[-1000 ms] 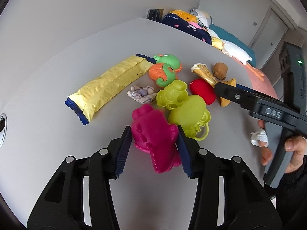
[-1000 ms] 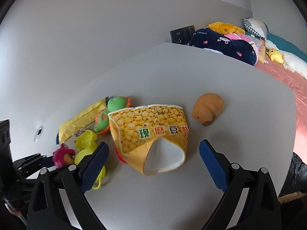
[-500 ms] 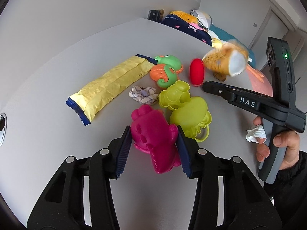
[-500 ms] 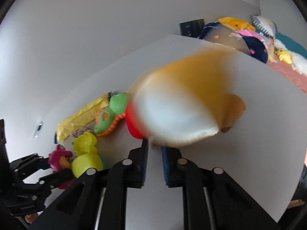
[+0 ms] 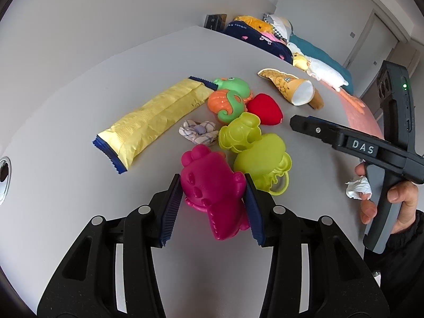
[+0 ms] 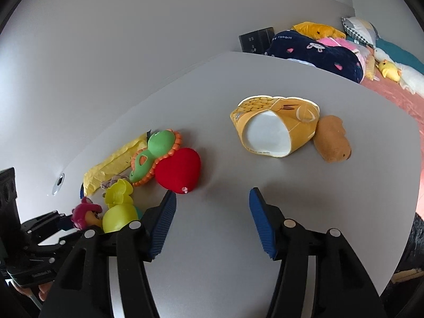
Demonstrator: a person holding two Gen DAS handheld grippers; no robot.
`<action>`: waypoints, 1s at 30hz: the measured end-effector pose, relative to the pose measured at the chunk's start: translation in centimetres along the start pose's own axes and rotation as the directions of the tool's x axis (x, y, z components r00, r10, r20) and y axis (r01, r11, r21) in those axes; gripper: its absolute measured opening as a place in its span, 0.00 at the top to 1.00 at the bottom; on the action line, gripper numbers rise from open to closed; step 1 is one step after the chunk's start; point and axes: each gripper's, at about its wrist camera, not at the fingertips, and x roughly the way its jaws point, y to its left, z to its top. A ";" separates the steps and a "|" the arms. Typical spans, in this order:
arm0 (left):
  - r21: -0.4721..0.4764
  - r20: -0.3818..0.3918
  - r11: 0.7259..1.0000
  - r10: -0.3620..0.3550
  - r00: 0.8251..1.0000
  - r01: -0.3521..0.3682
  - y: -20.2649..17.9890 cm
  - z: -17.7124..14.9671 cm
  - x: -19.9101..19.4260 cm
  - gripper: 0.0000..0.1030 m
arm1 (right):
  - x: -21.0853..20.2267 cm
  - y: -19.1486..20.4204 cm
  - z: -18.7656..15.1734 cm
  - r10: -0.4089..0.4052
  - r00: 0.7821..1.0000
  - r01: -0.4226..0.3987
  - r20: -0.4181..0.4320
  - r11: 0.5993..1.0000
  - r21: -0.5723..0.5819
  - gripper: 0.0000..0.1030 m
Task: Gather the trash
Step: 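Open the right gripper and set the yellow snack bag back down, then grasp the red heart toy with the right gripper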
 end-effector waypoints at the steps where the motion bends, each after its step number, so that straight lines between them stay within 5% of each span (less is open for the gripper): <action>1: 0.002 0.005 1.000 -0.002 1.000 0.002 0.0 0.0 -0.2 0.57 | 0.2 0.2 0.1 -0.002 1.000 0.002 -0.003 1.000 -0.009 0.43; 15: -0.019 0.032 1.000 0.026 0.999 -0.025 1.5 0.4 -1.6 0.56 | 3.6 3.1 2.2 0.010 0.999 -0.012 -0.039 0.999 -0.049 0.43; 18: -0.026 0.038 0.999 0.026 0.999 -0.025 1.8 0.5 -1.7 0.57 | 3.9 3.6 2.4 0.015 0.999 -0.018 -0.050 0.998 -0.067 0.53; 30: 0.026 0.052 0.999 0.024 0.998 -0.026 -0.2 0.7 -2.3 0.56 | 0.2 3.2 1.5 0.017 1.000 -0.017 -0.001 0.997 -0.071 0.53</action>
